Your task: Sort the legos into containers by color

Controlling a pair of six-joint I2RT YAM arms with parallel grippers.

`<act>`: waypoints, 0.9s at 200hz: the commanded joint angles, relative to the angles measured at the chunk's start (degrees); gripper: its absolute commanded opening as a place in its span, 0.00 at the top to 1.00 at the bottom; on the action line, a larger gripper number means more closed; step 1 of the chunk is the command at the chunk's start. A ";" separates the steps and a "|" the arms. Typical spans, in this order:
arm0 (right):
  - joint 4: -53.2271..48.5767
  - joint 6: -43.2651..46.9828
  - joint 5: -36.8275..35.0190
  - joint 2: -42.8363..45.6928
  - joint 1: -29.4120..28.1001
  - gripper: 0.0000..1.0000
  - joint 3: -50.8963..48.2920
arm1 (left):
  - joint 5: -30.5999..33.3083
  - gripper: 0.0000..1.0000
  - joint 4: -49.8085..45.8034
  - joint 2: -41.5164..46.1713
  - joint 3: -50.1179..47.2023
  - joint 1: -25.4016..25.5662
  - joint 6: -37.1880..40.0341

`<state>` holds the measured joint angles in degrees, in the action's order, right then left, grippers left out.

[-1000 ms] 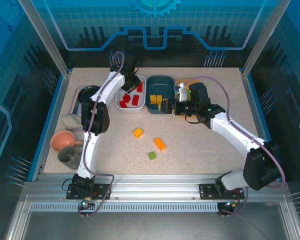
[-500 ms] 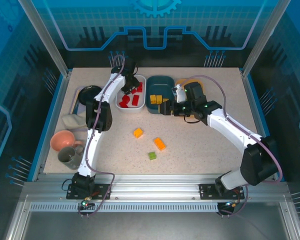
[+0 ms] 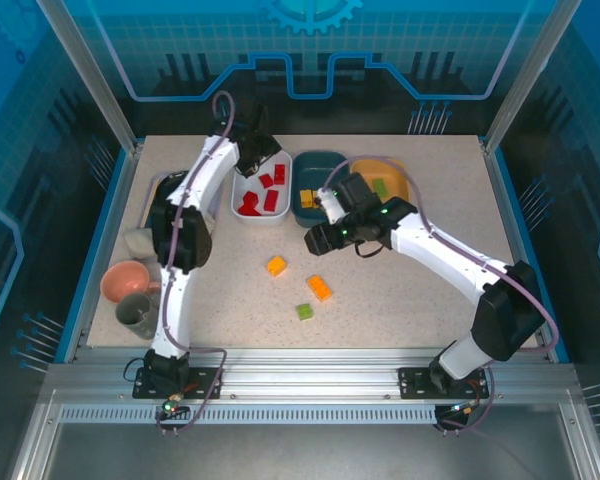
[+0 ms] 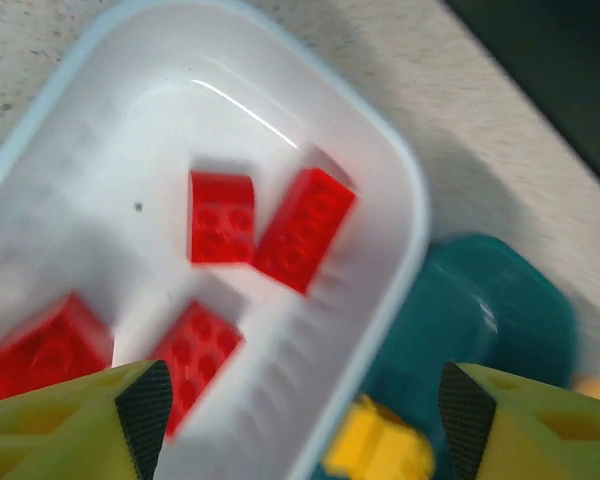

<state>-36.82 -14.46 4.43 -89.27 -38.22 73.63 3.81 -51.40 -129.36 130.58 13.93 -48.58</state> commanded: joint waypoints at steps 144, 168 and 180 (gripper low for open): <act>-11.28 -1.07 -8.64 -20.11 -10.05 0.37 3.12 | -7.92 0.20 9.29 70.73 -83.43 16.21 -3.45; -10.62 -1.64 -9.25 -22.01 -10.10 0.43 3.51 | -8.03 0.20 9.60 70.26 -82.94 16.60 -3.12; -10.38 -1.89 -9.76 -22.84 -10.12 0.47 3.83 | -7.96 0.20 9.73 69.97 -82.69 16.93 -2.93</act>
<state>-47.03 -15.22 -4.03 -110.08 -47.37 75.77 -3.09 -42.26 -59.22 48.12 30.09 -51.09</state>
